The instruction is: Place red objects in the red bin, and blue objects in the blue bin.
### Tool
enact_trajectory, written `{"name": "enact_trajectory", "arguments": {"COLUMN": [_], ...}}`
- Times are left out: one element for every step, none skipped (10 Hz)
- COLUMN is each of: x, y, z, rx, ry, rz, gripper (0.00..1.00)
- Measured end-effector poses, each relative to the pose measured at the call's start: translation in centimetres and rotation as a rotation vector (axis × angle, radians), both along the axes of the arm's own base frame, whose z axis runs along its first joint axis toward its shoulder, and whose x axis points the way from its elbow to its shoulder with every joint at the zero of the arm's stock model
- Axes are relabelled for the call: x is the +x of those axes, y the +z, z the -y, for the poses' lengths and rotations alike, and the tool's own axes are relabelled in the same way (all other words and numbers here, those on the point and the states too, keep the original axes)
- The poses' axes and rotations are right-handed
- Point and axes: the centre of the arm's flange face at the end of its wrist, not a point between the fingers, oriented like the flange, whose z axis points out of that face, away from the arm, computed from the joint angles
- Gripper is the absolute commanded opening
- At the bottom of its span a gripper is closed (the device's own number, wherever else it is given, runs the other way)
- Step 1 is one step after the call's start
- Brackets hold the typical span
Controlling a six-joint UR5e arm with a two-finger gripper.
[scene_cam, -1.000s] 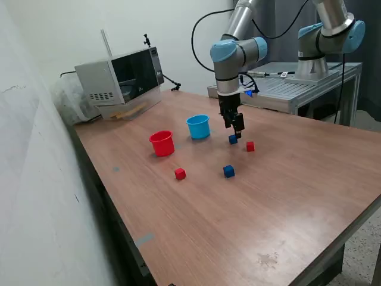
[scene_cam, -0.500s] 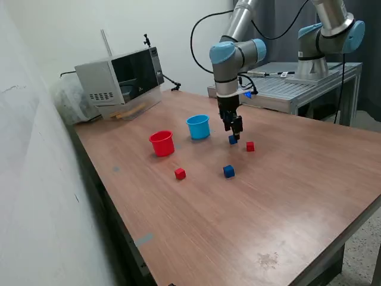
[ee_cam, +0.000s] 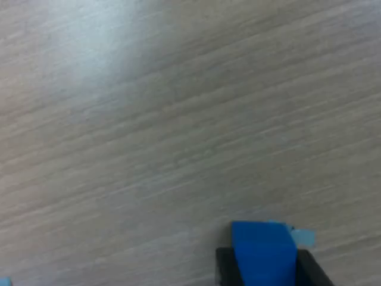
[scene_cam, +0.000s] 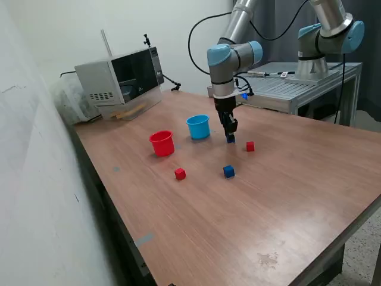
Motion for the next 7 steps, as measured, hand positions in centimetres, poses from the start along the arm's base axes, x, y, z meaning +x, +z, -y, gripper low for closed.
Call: {"name": "enact_trajectory", "arguments": {"x": [0.0,0.0,0.1,0.4,0.9,1.5,1.9], "y": [0.1,1.1,3.2,5.9,8.8,11.3,13.0], "z": [0.1,0.6,1.5,2.5,3.4,4.2,4.5], "rx": [0.0,0.002,0.004,0.007,0.009,0.01,0.011], "ry": [0.009,0.033,0.06,0.084,0.108,0.127,0.142], "rz": [0.002,-0.012,-0.039,-0.07,-0.1,-0.123,-0.135], "gripper": [0.0,0.0,0.0,0.0,0.0,0.0,0.0]}}
